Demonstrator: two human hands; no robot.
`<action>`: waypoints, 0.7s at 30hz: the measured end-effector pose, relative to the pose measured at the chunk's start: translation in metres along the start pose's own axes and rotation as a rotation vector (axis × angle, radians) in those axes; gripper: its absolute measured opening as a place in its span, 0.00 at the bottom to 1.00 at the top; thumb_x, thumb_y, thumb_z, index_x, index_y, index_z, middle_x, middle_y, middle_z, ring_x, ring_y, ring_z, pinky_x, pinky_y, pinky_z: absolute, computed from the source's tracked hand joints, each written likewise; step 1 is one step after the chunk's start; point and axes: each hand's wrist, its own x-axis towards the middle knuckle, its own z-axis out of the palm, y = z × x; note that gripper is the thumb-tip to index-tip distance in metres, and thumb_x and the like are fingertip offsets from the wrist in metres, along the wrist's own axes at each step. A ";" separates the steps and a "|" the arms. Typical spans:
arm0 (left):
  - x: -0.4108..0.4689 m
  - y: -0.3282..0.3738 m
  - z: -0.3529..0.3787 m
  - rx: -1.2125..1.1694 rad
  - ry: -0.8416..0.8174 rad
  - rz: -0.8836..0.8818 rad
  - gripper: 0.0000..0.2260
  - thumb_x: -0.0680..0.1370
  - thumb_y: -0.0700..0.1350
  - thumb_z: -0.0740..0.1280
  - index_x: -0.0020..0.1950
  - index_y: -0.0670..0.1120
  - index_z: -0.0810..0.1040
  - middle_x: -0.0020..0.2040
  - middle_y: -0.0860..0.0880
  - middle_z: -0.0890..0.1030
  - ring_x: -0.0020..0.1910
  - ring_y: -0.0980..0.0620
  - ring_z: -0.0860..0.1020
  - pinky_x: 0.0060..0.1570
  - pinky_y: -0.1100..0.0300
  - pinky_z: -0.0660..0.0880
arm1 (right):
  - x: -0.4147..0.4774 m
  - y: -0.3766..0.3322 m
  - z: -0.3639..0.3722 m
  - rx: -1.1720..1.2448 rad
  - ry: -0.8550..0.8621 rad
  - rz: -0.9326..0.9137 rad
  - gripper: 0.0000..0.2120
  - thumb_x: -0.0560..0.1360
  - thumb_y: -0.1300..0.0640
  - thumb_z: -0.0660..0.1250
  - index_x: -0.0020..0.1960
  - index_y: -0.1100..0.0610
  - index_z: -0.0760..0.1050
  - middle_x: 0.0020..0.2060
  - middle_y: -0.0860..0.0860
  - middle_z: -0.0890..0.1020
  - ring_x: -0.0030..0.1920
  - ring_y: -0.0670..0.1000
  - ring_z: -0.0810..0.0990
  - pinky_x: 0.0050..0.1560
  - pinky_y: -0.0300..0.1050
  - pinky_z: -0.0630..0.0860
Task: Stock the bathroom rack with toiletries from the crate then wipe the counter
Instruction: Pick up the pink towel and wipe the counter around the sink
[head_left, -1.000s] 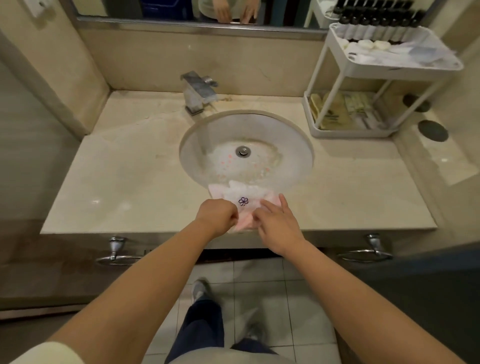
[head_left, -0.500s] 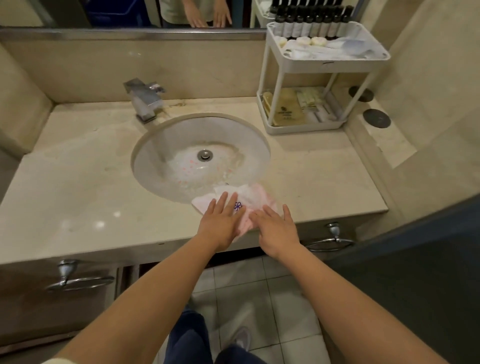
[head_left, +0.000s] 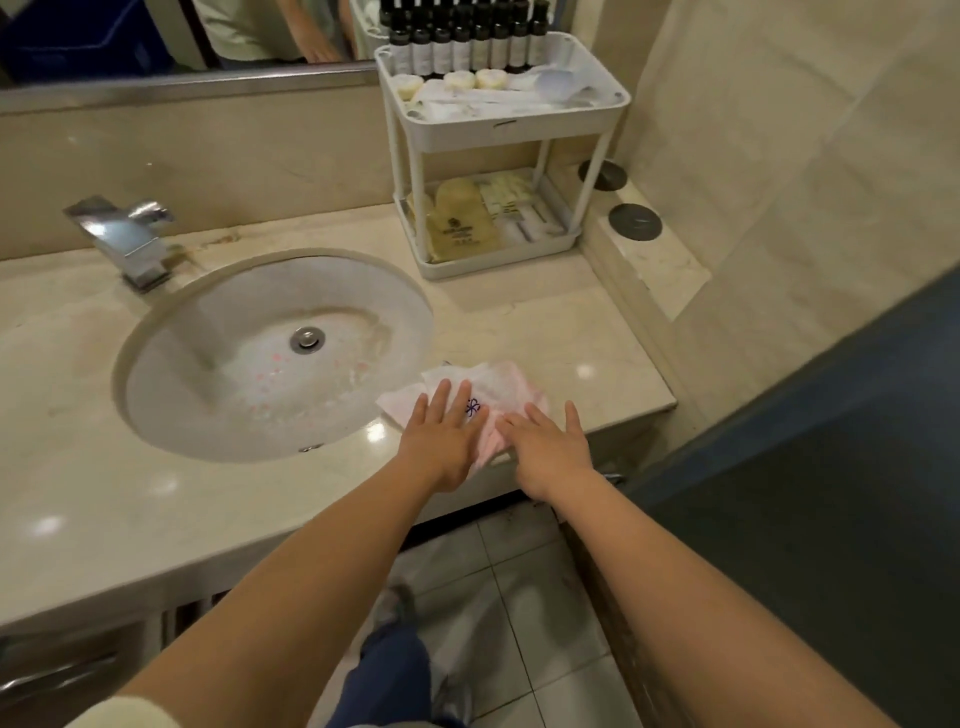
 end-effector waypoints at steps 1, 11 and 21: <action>0.008 0.004 -0.005 0.009 -0.010 0.009 0.28 0.84 0.49 0.51 0.79 0.52 0.40 0.77 0.45 0.31 0.75 0.40 0.31 0.74 0.43 0.37 | 0.002 0.006 -0.002 0.005 -0.009 0.010 0.35 0.76 0.62 0.58 0.79 0.47 0.50 0.79 0.43 0.52 0.79 0.47 0.43 0.73 0.65 0.35; 0.101 0.029 -0.056 0.064 -0.051 0.120 0.27 0.83 0.49 0.50 0.80 0.53 0.42 0.78 0.45 0.33 0.76 0.40 0.32 0.75 0.43 0.39 | 0.046 0.077 -0.031 0.057 -0.052 0.134 0.36 0.76 0.65 0.55 0.80 0.49 0.47 0.79 0.43 0.49 0.79 0.48 0.42 0.75 0.62 0.37; 0.193 0.029 -0.104 0.072 -0.056 0.186 0.27 0.83 0.49 0.51 0.79 0.52 0.42 0.78 0.45 0.33 0.76 0.41 0.32 0.75 0.43 0.40 | 0.115 0.129 -0.067 0.081 -0.068 0.207 0.36 0.78 0.60 0.59 0.80 0.49 0.46 0.79 0.42 0.49 0.79 0.48 0.44 0.77 0.53 0.47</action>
